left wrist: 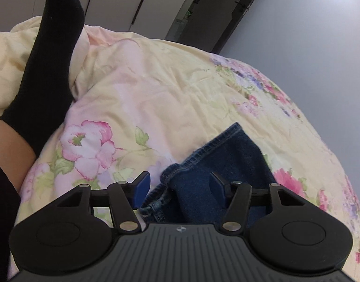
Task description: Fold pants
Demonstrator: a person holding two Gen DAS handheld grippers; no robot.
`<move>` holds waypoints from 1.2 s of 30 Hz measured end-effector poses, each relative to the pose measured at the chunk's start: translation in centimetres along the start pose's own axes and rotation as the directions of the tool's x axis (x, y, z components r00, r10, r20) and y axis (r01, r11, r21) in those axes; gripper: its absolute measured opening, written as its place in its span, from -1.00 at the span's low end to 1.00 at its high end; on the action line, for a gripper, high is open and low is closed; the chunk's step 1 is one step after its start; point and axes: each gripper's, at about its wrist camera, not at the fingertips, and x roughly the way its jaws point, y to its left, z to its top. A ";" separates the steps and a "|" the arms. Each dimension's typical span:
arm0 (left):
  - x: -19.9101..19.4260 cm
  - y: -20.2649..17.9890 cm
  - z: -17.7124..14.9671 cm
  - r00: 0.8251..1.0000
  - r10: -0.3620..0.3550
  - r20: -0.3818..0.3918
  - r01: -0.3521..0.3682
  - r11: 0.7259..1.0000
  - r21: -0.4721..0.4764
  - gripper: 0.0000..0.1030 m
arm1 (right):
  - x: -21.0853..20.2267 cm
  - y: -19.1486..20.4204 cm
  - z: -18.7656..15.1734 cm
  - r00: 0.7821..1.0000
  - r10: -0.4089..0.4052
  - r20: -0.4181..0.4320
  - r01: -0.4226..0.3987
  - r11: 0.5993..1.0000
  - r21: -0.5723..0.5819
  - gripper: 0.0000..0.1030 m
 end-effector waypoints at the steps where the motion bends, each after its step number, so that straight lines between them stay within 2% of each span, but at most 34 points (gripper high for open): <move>1: -0.3 -0.2 -0.2 1.000 -0.020 -0.005 0.020 1.000 -0.001 0.26 | 0.1 0.0 0.0 1.000 0.001 -0.002 -0.001 1.000 -0.002 -0.23; 5: 1.1 -0.7 -0.9 0.993 -0.049 -0.110 0.046 0.998 -0.029 0.26 | 0.2 0.4 -0.1 1.000 0.007 -0.011 -0.007 1.000 -0.017 -0.22; 8: 3.0 0.3 -1.0 0.984 -0.078 -0.157 0.057 0.989 -0.135 0.07 | 0.3 0.6 -0.1 1.000 0.011 -0.016 -0.012 1.000 -0.029 -0.21; 10: 4.0 0.7 -1.0 0.976 -0.101 -0.193 0.069 0.983 -0.168 -0.93 | 0.4 0.5 -0.2 1.000 0.009 -0.018 -0.010 0.999 -0.031 -0.17; 12: 3.5 1.0 -1.1 0.977 -0.126 -0.171 0.093 0.977 -0.191 -0.95 | 0.5 0.5 -0.1 1.000 0.009 -0.021 -0.009 0.999 -0.033 -0.15; 15: 0.7 0.4 -0.6 0.975 -0.215 -0.055 0.202 0.964 -0.175 -0.94 | 0.5 0.4 -0.1 1.000 0.010 -0.017 -0.010 0.999 -0.031 -0.15; 17: -0.7 0.4 -0.1 0.974 -0.226 -0.008 0.220 0.958 -0.184 -0.94 | 0.3 0.4 -0.1 1.000 0.012 -0.010 -0.013 1.000 -0.028 -0.15; 18: -0.7 0.5 -0.1 0.978 -0.208 -0.018 0.201 0.961 -0.190 -0.95 | 0.2 0.5 -0.1 1.000 0.012 -0.009 -0.012 1.000 -0.027 -0.15; 20: 0.8 0.5 -0.5 0.987 -0.120 -0.111 0.104 0.984 -0.145 -0.95 | 0.2 0.5 -0.1 1.000 0.016 -0.008 -0.016 1.000 -0.027 -0.15; 22: 2.4 1.5 -1.6 0.981 -0.055 -0.185 0.034 0.993 -0.117 -0.92 | 0.1 0.6 -0.1 1.000 0.021 -0.009 -0.021 0.999 -0.030 -0.15; 23: 2.7 2.2 -2.1 0.981 -0.068 -0.184 0.044 0.990 -0.132 -0.91 | 0.1 0.6 -0.2 1.000 0.020 -0.009 -0.021 0.999 -0.034 -0.15; 25: 2.9 3.1 -2.4 0.981 -0.084 -0.173 0.057 0.986 -0.155 -0.72 | 0.1 0.6 -0.2 1.000 0.015 -0.011 -0.016 0.999 -0.040 -0.15; 29: 2.6 3.0 -2.5 0.985 -0.075 -0.157 0.055 0.990 -0.131 -0.69 | 0.4 0.6 -0.3 1.000 0.000 -0.023 -0.001 0.999 -0.039 -0.15; 32: 1.7 2.8 -2.2 0.989 -0.040 -0.140 0.023 0.993 -0.119 -0.55 | 0.4 0.7 -0.2 1.000 -0.008 -0.022 0.007 0.999 -0.053 -0.15; 35: 0.5 2.6 -2.2 0.990 0.011 -0.142 -0.025 0.995 -0.100 -0.16 | 0.7 1.0 -0.4 0.999 -0.042 -0.031 0.039 0.995 -0.088 -0.15; 36: 0.2 2.5 -2.4 0.989 0.018 -0.147 -0.032 0.995 -0.090 0.03 | 0.9 1.1 -0.5 0.998 -0.056 -0.037 0.052 0.994 -0.100 -0.15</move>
